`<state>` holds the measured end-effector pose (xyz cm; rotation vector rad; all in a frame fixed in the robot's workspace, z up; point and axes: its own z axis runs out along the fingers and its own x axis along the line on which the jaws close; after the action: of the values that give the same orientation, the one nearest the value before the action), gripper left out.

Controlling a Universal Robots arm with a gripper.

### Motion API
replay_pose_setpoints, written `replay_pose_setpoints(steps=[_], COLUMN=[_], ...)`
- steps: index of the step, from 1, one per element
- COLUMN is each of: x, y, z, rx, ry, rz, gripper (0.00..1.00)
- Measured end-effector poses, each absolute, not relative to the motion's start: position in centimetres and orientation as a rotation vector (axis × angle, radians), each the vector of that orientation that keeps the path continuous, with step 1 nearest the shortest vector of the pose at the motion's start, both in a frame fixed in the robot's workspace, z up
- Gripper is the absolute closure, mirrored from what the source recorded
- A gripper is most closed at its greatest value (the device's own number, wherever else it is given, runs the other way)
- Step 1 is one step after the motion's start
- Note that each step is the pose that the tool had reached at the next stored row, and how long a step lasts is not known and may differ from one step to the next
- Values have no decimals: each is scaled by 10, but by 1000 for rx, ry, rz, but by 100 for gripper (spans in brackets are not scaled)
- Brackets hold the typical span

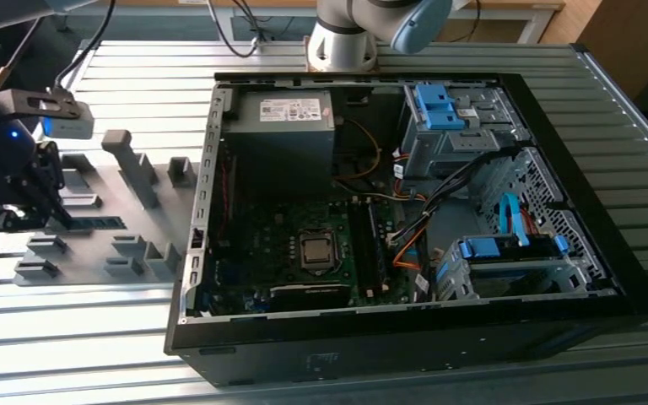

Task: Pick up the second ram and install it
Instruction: 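Pick up the second ram and move it above second insertion slot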

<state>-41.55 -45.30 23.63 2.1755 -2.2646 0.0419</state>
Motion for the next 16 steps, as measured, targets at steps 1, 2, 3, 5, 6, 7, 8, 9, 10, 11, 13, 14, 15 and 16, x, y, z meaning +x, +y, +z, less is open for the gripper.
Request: replay_pose_setpoints(steps=[1, 2, 3, 5, 6, 7, 8, 9, 10, 11, 13, 14, 15, 16], x=[-415, -415, -415, -415, -415, -415, -415, -415, -415, -415, -415, -415, -415, -415], y=[-453, -453, -453, -453, -453, -453, -453, -453, -453, -453, -453, -453, -453, -453], z=[238, 239, 241, 244, 246, 247, 248, 249, 251, 252, 252, 252, 252, 252], rx=[2175, 2175, 2175, 2175, 2175, 2175, 2175, 2175, 2175, 2175, 2176, 2176, 2176, 2175], ry=[-2265, -2265, -2265, -2265, -2265, -2265, -2265, -2265, -2265, -2265, -2265, -2265, -2265, -2265], rz=[42, 42, 42, 42, 42, 42, 42, 42, 42, 42, 42, 42, 42, 42], gripper=[86, 86, 86, 86, 86, 86, 86, 86, 86, 86, 86, 86, 86, 86])
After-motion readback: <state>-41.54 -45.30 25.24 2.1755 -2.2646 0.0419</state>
